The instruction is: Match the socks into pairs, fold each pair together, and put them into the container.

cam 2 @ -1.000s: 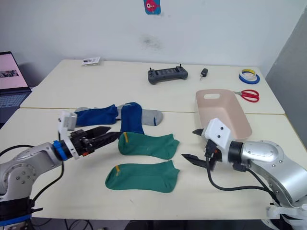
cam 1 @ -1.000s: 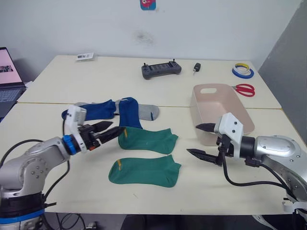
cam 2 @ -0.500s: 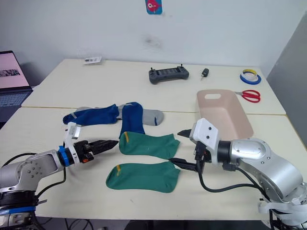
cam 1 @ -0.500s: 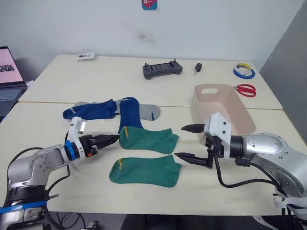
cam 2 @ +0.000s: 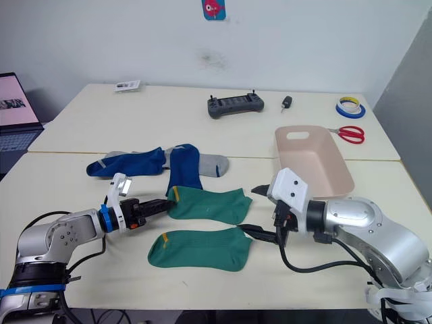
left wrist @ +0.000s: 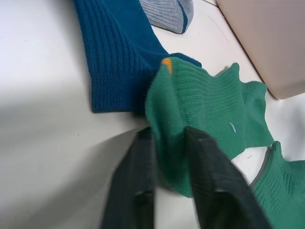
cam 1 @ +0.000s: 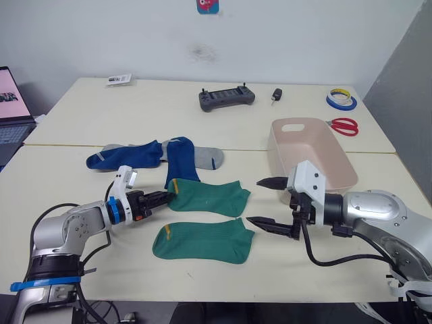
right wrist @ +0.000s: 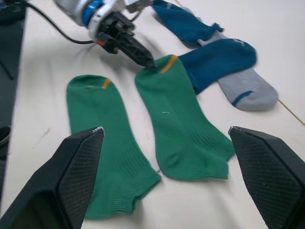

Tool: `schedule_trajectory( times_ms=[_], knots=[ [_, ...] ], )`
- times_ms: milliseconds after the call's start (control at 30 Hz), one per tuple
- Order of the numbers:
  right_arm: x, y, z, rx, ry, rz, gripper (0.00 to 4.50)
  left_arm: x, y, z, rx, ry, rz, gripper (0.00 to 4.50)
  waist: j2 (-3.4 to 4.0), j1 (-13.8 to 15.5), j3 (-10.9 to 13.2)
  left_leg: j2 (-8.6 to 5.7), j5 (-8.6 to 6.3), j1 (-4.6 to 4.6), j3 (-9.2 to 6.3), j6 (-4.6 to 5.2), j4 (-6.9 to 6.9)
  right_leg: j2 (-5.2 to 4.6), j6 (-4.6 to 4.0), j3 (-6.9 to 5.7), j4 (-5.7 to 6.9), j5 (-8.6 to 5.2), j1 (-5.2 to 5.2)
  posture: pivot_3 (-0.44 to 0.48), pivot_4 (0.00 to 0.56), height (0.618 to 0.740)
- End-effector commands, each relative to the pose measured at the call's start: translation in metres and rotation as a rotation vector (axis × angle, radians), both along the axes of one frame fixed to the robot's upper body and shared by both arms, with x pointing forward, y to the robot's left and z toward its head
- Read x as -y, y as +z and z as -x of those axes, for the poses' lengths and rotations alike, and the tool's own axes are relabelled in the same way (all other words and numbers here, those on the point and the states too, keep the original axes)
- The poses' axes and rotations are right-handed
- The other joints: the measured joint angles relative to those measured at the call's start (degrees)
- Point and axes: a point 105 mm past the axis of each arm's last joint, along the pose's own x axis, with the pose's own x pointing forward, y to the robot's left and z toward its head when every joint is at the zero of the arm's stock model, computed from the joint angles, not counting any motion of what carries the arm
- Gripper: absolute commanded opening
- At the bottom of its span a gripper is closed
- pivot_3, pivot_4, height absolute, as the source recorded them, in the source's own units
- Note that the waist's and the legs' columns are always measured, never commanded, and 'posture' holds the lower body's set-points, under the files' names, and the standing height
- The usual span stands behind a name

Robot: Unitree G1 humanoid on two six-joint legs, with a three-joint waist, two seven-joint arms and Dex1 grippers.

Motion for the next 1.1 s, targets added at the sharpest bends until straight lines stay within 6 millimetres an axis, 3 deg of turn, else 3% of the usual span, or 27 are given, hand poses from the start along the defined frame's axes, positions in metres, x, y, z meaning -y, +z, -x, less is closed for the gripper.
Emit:
schedule_trajectory(
  times_ms=[33,333,700,800,1100],
  knots=[
    [0.007,-0.004,-0.018,-0.030,-0.152,-0.056,4.50,0.001,0.010,0.003,0.042,-0.011,-0.002,0.01,0.00,-0.1,0.0,0.00,0.00,0.00,0.00,0.00,0.00,0.00,0.00,0.00,0.00,0.00,0.00,0.000,0.150,0.740],
    [-0.014,-0.048,-0.045,-0.236,-0.368,-0.165,4.50,0.005,0.006,0.011,0.046,-0.011,-0.011,0.01,0.03,-0.2,0.0,0.01,0.00,0.00,0.02,-0.01,-0.01,0.01,0.00,0.03,0.05,0.00,-0.04,0.000,0.150,0.740],
    [-0.026,-0.076,-0.074,-0.261,-0.475,-0.176,4.50,0.004,0.006,0.008,0.057,0.001,-0.018,0.01,0.04,-0.2,0.0,0.00,0.00,0.02,0.04,-0.01,-0.02,0.01,0.00,0.03,0.07,0.00,-0.06,0.000,0.150,0.740],
    [-0.029,-0.077,-0.075,-0.260,-0.470,-0.181,3.87,0.003,0.006,0.007,0.060,0.003,-0.020,0.00,0.04,-0.2,0.0,0.00,0.00,0.01,0.04,-0.01,-0.02,0.01,-0.01,0.04,0.07,0.00,-0.07,0.000,0.150,0.740],
    [-0.033,-0.077,-0.073,-0.229,-0.433,-0.163,0.64,0.000,0.006,0.008,0.067,0.015,-0.021,0.00,0.04,-0.2,0.0,0.00,0.00,0.01,0.04,-0.01,-0.02,0.01,-0.01,0.03,0.07,0.00,-0.07,0.000,0.150,0.740]
  ],
)
